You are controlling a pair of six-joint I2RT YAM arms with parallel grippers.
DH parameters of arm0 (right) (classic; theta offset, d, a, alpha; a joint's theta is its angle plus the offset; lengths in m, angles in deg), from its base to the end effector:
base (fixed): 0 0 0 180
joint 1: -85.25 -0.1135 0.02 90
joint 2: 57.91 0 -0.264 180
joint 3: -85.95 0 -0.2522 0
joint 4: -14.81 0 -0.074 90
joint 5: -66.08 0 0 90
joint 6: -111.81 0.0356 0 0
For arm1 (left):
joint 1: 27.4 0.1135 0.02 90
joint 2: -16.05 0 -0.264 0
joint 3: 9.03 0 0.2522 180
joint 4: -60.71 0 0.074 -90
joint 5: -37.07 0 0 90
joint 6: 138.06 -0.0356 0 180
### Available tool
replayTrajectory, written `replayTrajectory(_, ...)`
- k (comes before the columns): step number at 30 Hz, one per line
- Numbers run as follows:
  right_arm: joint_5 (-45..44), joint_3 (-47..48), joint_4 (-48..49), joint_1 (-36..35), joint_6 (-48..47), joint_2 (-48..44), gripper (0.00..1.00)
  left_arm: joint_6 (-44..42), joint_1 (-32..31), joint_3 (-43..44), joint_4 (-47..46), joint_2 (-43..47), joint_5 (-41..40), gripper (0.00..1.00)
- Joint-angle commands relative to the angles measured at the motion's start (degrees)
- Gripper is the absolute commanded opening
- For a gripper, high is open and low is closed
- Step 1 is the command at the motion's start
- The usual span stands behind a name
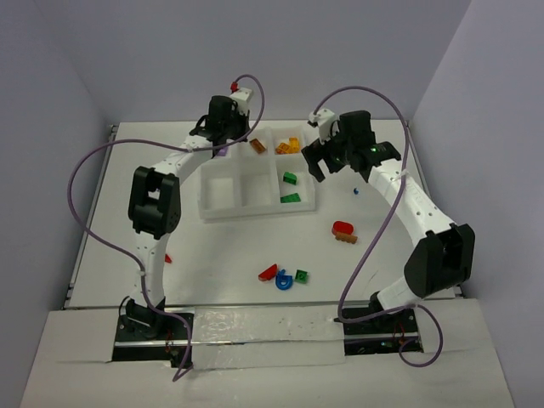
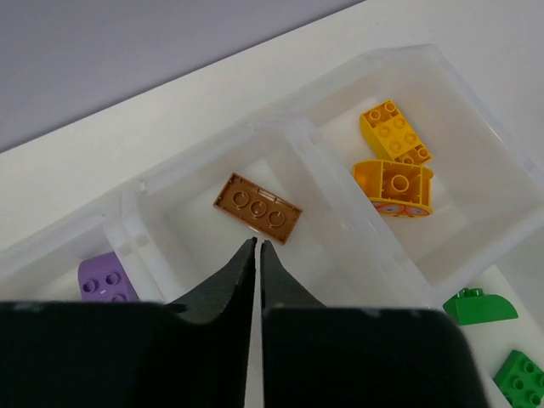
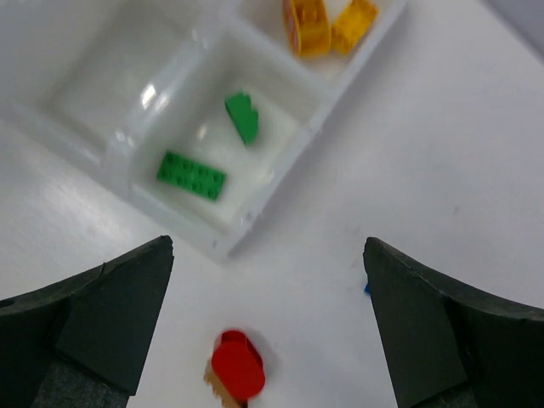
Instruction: Sort the legos into containers by color
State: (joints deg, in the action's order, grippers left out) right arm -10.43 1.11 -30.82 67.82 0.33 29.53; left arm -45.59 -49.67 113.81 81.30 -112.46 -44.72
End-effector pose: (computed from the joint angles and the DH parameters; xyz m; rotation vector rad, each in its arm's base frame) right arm 0.3255 0.1109 0.3444 -0.8591 2.0473 0.2237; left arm 0.4916 -0.2068 0.2468 0.4420 2.0011 -0.4162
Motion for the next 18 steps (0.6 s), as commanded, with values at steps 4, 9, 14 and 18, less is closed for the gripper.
replayTrajectory(4, 0.43, -11.16, -9.07, 4.46, -6.90, -7.51, 0.99, 0.75, -0.14, -0.88, -2.53, 4.70, 0.93, 0.44)
replayTrajectory(9, 1.72, -15.75, -15.16, 7.37, -13.74, -9.74, 0.95, -0.11, -0.14, -1.07, -2.36, 10.48, 5.33, 0.57)
replayTrajectory(14, -0.58, -19.72, -21.90, 8.20, -21.53, -9.68, 0.87, -1.15, 0.11, -4.92, -0.62, 18.08, 8.74, 0.66)
replayTrajectory(18, -0.32, -20.73, -23.94, 8.57, -22.28, -8.61, 0.85, -0.45, 0.40, -9.13, -0.06, 22.51, 8.99, 0.67)
